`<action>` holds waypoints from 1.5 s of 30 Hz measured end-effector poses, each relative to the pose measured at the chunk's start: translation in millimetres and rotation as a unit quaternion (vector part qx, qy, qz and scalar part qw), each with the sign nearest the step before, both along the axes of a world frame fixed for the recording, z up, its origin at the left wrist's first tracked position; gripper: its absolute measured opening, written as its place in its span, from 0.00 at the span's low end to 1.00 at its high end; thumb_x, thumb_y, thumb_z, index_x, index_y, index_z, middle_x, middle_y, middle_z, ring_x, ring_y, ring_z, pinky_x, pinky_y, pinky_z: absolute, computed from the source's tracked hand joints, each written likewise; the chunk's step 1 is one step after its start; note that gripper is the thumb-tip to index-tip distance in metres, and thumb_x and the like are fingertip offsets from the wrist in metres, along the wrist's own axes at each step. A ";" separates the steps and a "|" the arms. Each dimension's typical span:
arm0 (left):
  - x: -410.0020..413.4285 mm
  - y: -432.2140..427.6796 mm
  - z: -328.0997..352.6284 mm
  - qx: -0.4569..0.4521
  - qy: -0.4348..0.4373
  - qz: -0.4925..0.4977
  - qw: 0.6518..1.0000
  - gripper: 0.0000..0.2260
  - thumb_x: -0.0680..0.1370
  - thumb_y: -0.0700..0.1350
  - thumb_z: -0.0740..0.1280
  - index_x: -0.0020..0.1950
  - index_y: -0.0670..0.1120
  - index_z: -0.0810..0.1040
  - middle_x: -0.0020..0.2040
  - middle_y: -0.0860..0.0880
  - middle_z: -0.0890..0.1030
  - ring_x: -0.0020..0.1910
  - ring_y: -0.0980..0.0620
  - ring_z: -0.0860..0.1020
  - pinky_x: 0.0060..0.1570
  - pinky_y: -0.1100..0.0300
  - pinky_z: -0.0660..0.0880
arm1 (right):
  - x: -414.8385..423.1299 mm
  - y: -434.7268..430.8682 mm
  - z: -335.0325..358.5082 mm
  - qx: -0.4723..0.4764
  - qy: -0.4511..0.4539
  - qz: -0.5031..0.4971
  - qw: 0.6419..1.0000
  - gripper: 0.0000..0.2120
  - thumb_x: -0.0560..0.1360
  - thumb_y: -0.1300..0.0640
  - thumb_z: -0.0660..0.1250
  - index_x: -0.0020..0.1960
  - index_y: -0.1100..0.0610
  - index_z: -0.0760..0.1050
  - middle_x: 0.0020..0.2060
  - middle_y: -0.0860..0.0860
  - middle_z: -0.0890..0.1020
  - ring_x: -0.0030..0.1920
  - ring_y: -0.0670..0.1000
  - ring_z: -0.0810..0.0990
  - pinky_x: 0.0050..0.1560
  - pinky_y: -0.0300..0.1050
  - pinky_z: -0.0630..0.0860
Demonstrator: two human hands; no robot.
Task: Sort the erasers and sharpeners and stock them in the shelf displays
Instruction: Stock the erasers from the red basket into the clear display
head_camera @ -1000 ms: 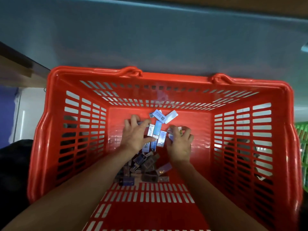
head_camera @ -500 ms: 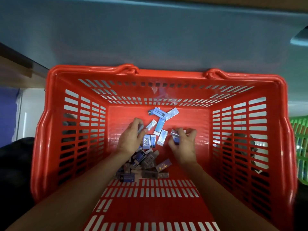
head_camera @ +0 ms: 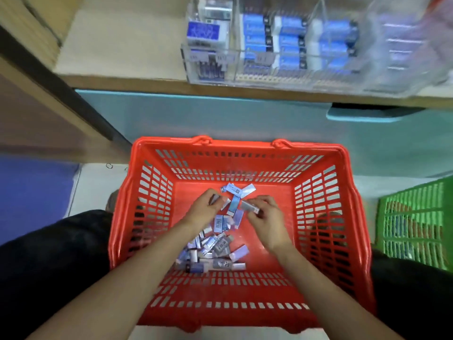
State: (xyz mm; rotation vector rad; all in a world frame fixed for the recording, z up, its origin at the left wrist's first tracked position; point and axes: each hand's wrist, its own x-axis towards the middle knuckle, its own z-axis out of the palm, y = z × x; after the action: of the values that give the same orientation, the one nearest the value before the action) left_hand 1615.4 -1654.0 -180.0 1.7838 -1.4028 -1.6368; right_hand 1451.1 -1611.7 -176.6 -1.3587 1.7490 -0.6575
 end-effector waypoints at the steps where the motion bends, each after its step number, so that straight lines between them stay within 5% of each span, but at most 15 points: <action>1: -0.5 0.7 10.3 -0.001 0.011 -0.002 1.000 0.10 0.79 0.44 0.63 0.38 0.47 0.68 0.31 0.52 0.63 0.29 0.55 0.63 0.32 0.59 0.62 | 1.3 0.4 11.4 -0.006 -0.015 -0.001 1.000 0.12 0.71 0.69 0.67 0.52 0.60 0.82 0.46 0.52 0.77 0.45 0.44 0.74 0.47 0.25 0.65; 6: 1.9 6.1 71.9 -0.048 0.049 -0.024 0.997 0.08 0.79 0.47 0.64 0.41 0.49 0.72 0.28 0.57 0.67 0.24 0.64 0.67 0.32 0.65 0.66 | 8.6 0.9 78.1 -0.012 -0.125 0.044 0.991 0.09 0.74 0.67 0.66 0.43 0.56 0.82 0.30 0.38 0.82 0.34 0.33 0.77 0.39 0.30 0.69; 8: 6.5 6.3 97.7 -0.095 0.053 -0.032 0.994 0.06 0.78 0.46 0.65 0.42 0.49 0.74 0.27 0.57 0.69 0.25 0.65 0.68 0.31 0.66 0.66 | 12.8 0.5 104.6 -0.015 -0.174 0.042 0.984 0.10 0.75 0.67 0.65 0.42 0.54 0.80 0.28 0.40 0.81 0.32 0.35 0.77 0.39 0.33 0.73; 13: 20.6 7.8 161.5 -0.146 0.062 -0.124 0.980 0.07 0.74 0.41 0.71 0.49 0.44 0.76 0.34 0.56 0.74 0.28 0.64 0.69 0.29 0.69 0.68 | 13.1 -1.7 162.9 -0.042 -0.291 -0.002 0.956 0.08 0.75 0.69 0.65 0.52 0.68 0.79 0.36 0.50 0.81 0.34 0.40 0.80 0.39 0.33 0.77; 15: 22.4 8.3 186.4 -0.181 0.058 -0.161 0.968 0.09 0.73 0.38 0.72 0.50 0.41 0.75 0.37 0.52 0.74 0.32 0.63 0.70 0.34 0.70 0.68 | 9.5 -0.6 186.3 -0.049 -0.301 0.015 0.952 0.08 0.74 0.67 0.66 0.53 0.65 0.79 0.38 0.52 0.82 0.38 0.44 0.81 0.42 0.35 0.78; 21: 19.3 3.5 239.6 -0.272 0.040 -0.169 0.947 0.12 0.72 0.41 0.74 0.46 0.47 0.71 0.39 0.55 0.73 0.35 0.64 0.69 0.38 0.69 0.66 | -13.6 -2.7 246.2 -0.111 -0.096 0.096 0.985 0.05 0.78 0.59 0.64 0.47 0.58 0.78 0.35 0.50 0.79 0.35 0.45 0.75 0.41 0.41 0.71; 24: 14.2 0.2 253.9 -0.296 0.049 -0.141 0.943 0.15 0.70 0.35 0.74 0.46 0.47 0.70 0.39 0.52 0.72 0.32 0.65 0.69 0.36 0.73 0.66 | -20.2 -1.5 266.6 -0.089 -0.082 0.126 0.985 0.04 0.79 0.59 0.60 0.47 0.59 0.71 0.37 0.50 0.81 0.36 0.45 0.78 0.42 0.38 0.71; 29: 7.9 -6.2 253.9 -0.294 0.062 -0.128 0.945 0.16 0.69 0.34 0.75 0.44 0.49 0.70 0.37 0.49 0.73 0.31 0.61 0.69 0.35 0.70 0.68 | -21.2 1.4 276.1 -0.050 -0.054 0.142 0.987 0.18 0.79 0.43 0.55 0.47 0.57 0.71 0.39 0.52 0.80 0.42 0.48 0.78 0.51 0.48 0.71; 33: 6.7 -11.6 256.8 -0.289 0.079 -0.115 0.947 0.15 0.69 0.36 0.75 0.45 0.48 0.72 0.39 0.45 0.74 0.33 0.58 0.71 0.36 0.69 0.70 | -21.5 -7.3 276.3 -0.167 0.037 0.108 0.979 0.06 0.78 0.51 0.63 0.51 0.52 0.75 0.41 0.45 0.80 0.40 0.44 0.77 0.47 0.42 0.72; 39: 4.4 -23.5 268.2 -0.298 0.095 -0.095 0.945 0.15 0.68 0.36 0.75 0.45 0.48 0.73 0.38 0.50 0.74 0.33 0.59 0.72 0.36 0.67 0.71 | -18.2 -14.6 275.9 -0.165 -0.156 0.050 0.972 0.10 0.73 0.59 0.70 0.48 0.48 0.71 0.44 0.57 0.83 0.44 0.60 0.80 0.48 0.53 0.75; 45: -1.1 -24.8 276.4 -0.280 0.131 -0.073 0.948 0.12 0.70 0.37 0.74 0.45 0.48 0.73 0.34 0.51 0.76 0.32 0.58 0.73 0.35 0.65 0.72 | -16.6 -23.2 287.9 -0.197 -0.253 -0.021 0.947 0.09 0.70 0.66 0.71 0.45 0.54 0.76 0.37 0.52 0.78 0.37 0.46 0.73 0.37 0.36 0.70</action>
State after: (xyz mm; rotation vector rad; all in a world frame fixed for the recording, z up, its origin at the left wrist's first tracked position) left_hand 1614.3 -1678.8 96.5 1.1254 -1.6832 -1.2964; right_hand 1434.4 -1634.9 111.4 -1.2595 1.2725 -1.3078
